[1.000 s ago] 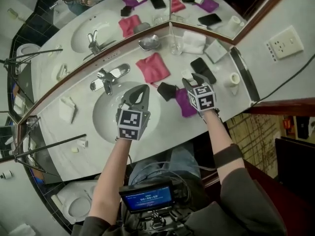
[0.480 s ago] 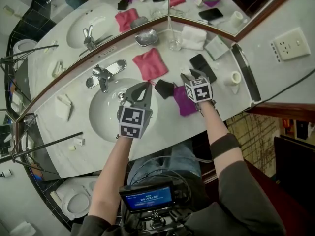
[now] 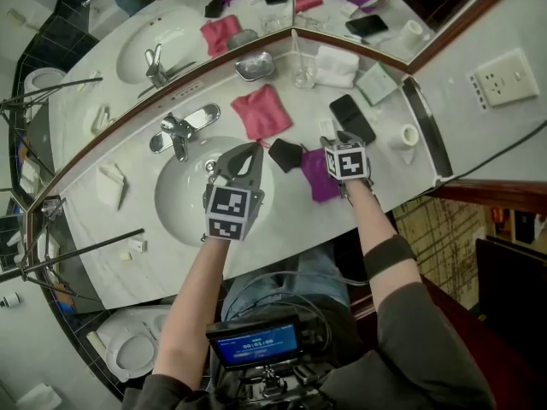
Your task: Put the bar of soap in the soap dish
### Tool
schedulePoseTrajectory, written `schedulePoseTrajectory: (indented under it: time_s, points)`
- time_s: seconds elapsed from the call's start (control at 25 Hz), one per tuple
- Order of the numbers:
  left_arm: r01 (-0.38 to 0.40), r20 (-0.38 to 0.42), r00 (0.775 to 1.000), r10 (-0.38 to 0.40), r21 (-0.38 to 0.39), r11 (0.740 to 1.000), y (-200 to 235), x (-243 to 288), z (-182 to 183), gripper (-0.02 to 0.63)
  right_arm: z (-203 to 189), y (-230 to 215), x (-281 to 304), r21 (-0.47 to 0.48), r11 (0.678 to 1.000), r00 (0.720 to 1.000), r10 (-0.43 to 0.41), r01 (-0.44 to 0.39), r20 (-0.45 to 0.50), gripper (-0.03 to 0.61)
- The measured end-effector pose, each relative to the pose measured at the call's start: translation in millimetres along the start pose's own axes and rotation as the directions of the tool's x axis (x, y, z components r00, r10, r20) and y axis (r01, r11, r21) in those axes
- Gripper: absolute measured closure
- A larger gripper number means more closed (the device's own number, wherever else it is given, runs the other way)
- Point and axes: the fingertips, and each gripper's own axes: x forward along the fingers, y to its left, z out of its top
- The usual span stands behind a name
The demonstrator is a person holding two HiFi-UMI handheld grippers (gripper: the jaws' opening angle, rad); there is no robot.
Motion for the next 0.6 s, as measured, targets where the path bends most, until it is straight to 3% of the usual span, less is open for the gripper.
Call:
schedulePoseTrajectory:
  time_s: [0.4, 0.6]
  points:
    - [0.004, 0.026, 1.0, -0.004, 0.015, 1.0, -10.1, -13.5, 9.3, 0.614, 0.3, -2.7, -24.1, 0.016, 1.0, 1.0, 0.001, 0.0, -0.009, 0.358]
    - [0.006, 0.052, 0.999, -0.007, 0.022, 1.0, -16.1, -25.8, 19.1, 0.614, 1.2, 0.2, -47.6, 0.036, 0.999, 0.999, 0.0, 0.001, -0.046, 0.509]
